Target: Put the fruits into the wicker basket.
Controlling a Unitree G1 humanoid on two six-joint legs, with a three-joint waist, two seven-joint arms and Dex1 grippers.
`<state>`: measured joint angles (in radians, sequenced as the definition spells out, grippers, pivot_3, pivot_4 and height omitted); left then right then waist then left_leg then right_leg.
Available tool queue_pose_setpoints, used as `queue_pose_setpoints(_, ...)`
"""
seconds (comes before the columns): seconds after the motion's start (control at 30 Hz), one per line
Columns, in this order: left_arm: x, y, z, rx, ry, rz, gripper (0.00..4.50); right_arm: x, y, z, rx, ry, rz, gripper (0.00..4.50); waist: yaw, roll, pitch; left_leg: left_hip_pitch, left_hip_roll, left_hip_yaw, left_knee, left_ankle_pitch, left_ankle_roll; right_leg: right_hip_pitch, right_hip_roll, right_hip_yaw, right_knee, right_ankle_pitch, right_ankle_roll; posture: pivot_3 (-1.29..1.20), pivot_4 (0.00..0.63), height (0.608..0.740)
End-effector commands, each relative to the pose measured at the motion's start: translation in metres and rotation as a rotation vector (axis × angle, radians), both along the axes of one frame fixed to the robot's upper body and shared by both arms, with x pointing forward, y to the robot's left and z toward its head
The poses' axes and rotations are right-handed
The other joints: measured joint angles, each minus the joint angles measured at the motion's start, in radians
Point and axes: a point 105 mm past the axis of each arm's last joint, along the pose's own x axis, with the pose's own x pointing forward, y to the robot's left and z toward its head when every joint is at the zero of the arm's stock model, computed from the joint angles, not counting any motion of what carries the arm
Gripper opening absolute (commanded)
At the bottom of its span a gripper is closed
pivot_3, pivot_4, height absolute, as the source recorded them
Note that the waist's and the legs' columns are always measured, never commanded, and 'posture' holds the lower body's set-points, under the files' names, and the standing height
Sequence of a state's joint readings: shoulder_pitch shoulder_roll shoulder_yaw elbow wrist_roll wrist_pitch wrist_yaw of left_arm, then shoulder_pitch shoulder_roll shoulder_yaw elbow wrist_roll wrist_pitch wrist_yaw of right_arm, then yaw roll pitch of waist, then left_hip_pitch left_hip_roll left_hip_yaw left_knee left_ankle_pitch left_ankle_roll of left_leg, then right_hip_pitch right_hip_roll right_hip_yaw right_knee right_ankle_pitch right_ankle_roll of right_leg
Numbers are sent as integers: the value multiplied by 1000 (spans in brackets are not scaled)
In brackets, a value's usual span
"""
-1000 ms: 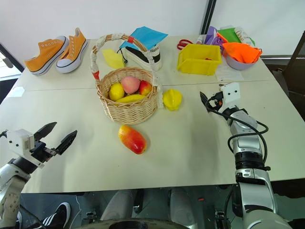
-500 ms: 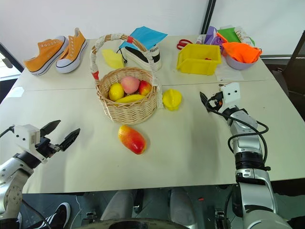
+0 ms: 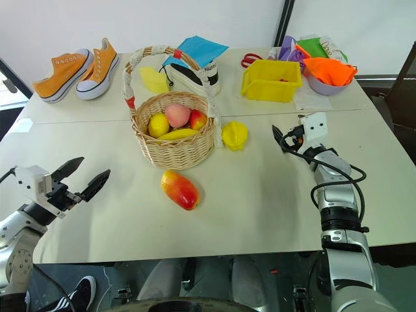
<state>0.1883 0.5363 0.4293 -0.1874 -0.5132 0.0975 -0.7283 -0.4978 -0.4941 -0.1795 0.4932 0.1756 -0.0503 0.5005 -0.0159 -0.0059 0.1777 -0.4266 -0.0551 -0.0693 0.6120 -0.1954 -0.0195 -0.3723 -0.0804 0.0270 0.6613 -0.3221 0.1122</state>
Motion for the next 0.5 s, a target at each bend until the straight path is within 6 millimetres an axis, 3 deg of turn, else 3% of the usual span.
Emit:
queue_pose_setpoints(0.03,-5,-2,10,5,-55,-29,4500,0,3,19,-10,-72,18,4467,1,0,0,0,0,0,0,0,0,0,0,0,0,0,0,0,150,740)
queue_pose_setpoints(0.17,-11,-11,12,10,-61,-118,4500,-15,13,20,34,-63,100,4467,1,0,0,0,0,0,0,0,0,0,0,0,0,0,0,0,150,740)
queue_pose_setpoints(0.33,-10,-9,13,6,-61,-151,4500,-54,32,25,59,-33,248,4467,5,1,0,-1,0,-1,-1,0,0,0,-1,0,-1,0,0,0,150,740)
queue_pose_setpoints(0.5,-6,-8,13,-3,-71,-164,4500,-97,62,13,110,55,379,4467,2,0,0,-1,0,-2,-1,0,0,0,-1,0,-2,-2,-3,0,150,740)
